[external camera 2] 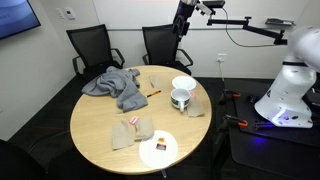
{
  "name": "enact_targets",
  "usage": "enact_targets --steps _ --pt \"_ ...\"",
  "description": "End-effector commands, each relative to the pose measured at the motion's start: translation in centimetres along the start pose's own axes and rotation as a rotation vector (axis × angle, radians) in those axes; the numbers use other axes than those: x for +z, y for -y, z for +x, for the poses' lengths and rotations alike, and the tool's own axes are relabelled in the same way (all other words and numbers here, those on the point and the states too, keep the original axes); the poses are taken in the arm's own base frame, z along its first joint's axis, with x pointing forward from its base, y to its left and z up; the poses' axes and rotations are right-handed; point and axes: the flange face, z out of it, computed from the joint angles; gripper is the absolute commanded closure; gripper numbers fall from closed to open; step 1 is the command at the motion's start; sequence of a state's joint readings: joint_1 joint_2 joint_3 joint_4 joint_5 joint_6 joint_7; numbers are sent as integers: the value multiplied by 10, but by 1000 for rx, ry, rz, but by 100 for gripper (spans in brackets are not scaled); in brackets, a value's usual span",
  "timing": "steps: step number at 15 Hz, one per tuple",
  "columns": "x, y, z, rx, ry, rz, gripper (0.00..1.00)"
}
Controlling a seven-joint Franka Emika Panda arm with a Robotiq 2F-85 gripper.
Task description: Move the pen to the left and the mug forward, then pick the pen and put it in the mug
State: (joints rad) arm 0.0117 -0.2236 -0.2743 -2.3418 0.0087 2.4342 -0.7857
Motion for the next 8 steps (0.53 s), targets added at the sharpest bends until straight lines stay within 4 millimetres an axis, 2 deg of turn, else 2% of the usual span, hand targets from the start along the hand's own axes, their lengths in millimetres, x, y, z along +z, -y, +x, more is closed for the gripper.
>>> enact_targets --steps 1,5,8 --pt "34 3 30 -109 4 51 0" --pt "74 8 32 -192 57 60 0" --pt "100 11 24 -218 78 53 0"
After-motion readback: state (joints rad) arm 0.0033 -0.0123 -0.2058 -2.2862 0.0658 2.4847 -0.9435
